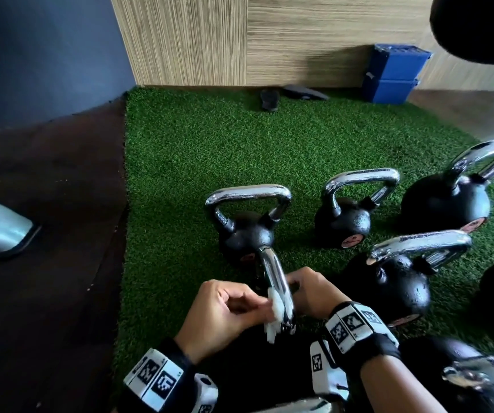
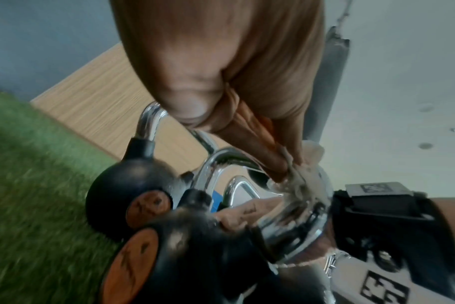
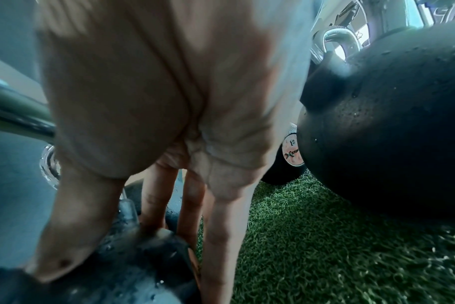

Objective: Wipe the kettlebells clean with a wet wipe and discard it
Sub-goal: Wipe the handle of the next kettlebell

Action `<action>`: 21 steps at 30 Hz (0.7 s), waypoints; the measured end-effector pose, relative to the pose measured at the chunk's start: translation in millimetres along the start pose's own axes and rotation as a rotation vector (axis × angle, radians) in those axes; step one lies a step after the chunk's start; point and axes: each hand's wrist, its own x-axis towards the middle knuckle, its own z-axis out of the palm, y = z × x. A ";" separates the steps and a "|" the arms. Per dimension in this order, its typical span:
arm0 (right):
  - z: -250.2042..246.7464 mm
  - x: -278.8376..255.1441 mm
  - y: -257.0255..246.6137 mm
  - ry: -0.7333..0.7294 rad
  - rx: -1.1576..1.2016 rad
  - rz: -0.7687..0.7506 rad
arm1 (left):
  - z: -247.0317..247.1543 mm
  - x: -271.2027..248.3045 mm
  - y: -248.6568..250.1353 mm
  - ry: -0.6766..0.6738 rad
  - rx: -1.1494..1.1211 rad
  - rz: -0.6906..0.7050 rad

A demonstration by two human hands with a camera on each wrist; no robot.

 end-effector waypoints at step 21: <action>-14.3 0.7 -5.1 -0.106 -0.213 -0.020 | -0.6 -12.2 -7.1 -0.062 0.028 -0.160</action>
